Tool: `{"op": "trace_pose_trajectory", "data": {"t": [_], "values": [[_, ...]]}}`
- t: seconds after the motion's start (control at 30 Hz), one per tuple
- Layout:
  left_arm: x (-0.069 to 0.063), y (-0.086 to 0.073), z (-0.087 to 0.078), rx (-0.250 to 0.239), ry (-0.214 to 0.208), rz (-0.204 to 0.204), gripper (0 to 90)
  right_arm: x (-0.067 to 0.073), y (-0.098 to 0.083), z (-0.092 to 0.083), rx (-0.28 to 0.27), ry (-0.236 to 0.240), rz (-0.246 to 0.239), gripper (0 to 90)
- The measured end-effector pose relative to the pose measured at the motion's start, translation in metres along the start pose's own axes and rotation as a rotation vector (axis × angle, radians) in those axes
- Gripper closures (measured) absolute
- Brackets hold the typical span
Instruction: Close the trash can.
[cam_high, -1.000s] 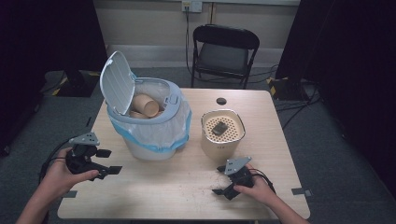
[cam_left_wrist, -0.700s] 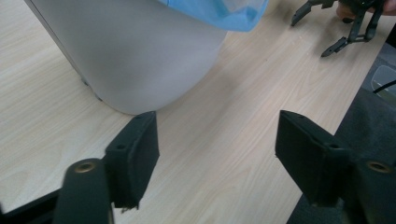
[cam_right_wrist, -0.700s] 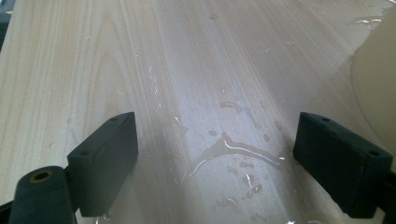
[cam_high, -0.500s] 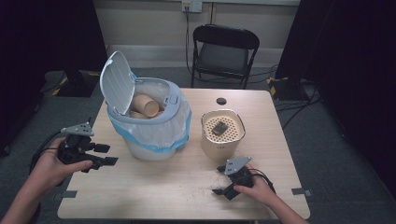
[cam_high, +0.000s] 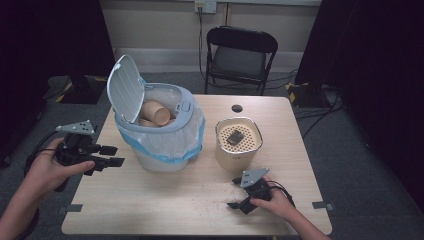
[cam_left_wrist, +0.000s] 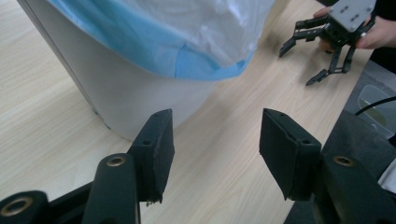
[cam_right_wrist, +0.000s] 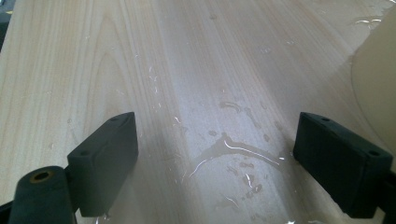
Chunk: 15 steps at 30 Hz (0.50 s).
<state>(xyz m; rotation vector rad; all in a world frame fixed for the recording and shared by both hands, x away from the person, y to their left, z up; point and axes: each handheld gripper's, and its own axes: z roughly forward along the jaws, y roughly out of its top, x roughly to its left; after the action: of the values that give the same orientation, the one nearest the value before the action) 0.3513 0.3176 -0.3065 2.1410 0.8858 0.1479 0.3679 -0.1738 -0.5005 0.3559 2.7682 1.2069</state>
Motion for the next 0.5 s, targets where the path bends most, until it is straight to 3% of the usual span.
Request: {"op": "trace_pose_trajectory", "data": {"t": [0.5], "values": [[-0.004,0.03,-0.014,0.031,0.004,0.005,46.5,0.0,0.0,0.0,0.0,-0.001,0.0,13.0]]}}
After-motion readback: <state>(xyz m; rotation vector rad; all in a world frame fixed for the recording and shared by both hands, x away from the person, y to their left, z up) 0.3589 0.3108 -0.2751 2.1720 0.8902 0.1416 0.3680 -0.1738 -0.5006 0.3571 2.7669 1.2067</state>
